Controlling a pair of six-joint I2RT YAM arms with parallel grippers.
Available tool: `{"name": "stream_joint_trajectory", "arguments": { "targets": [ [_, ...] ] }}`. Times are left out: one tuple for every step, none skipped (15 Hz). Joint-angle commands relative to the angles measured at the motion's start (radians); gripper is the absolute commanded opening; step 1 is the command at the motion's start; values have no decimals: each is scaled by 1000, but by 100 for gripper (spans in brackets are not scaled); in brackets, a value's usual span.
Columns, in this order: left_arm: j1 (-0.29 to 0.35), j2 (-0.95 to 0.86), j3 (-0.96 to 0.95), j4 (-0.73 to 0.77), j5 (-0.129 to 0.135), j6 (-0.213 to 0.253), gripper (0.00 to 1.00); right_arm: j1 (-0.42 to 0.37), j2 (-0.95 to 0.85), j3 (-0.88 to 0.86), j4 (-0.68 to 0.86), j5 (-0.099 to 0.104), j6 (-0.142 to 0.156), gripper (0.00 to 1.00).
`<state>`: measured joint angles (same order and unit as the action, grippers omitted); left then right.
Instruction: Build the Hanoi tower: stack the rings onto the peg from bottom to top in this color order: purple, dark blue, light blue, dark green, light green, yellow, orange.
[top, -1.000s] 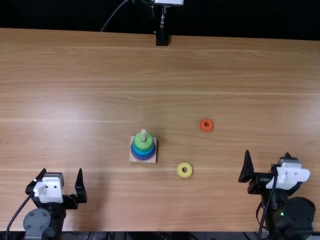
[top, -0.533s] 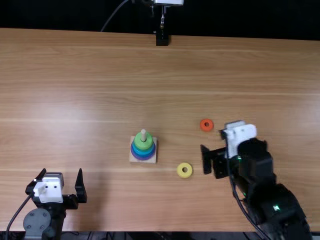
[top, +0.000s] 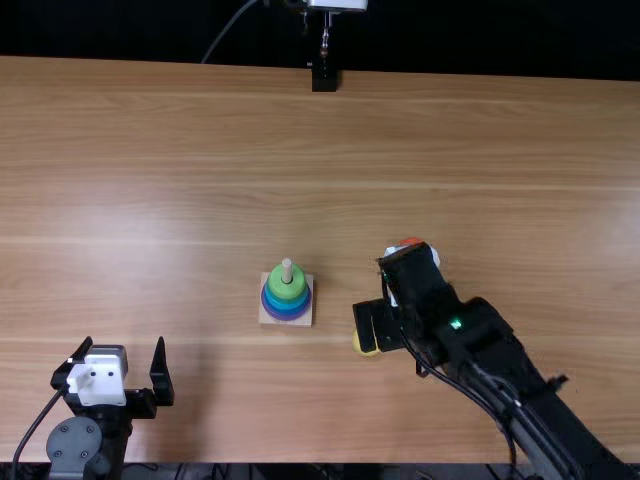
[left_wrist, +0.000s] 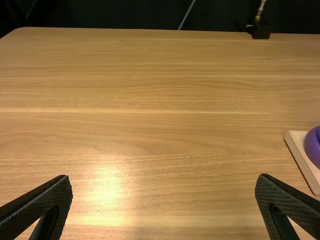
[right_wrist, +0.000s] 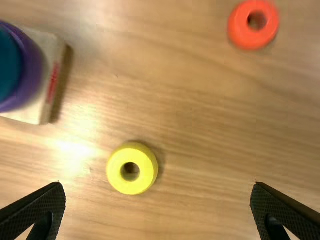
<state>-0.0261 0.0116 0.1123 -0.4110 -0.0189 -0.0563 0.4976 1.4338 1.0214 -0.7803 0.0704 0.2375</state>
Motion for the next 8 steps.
{"name": "stream_joint_trajectory", "arguments": {
  "targets": [
    [0, -12, -112, -79, 4, 5, 100, 9, 40, 25, -1, 3, 35, 100],
    [-1, -12, -112, -79, 4, 5, 100, 10, 66, 22, 1, 3, 35, 100],
    [0, -12, -112, -79, 4, 5, 100, 10, 82, 20, 8, 3, 37, 100],
    [-1, -12, -112, -79, 4, 5, 100, 13, 105, 20, 12, 3, 37, 100],
    [0, -12, -112, -79, 4, 5, 100, 19, 129, 22, 13, 1, 37, 100],
    [-1, -12, -112, -79, 4, 5, 100, 32, 151, 22, 15, 1, 40, 100],
    [0, -12, -112, -79, 4, 5, 100, 44, 165, 23, 15, 1, 42, 100],
    [0, -12, -112, -79, 4, 5, 100, 52, 178, 23, 15, 1, 44, 100]
  ]
}}
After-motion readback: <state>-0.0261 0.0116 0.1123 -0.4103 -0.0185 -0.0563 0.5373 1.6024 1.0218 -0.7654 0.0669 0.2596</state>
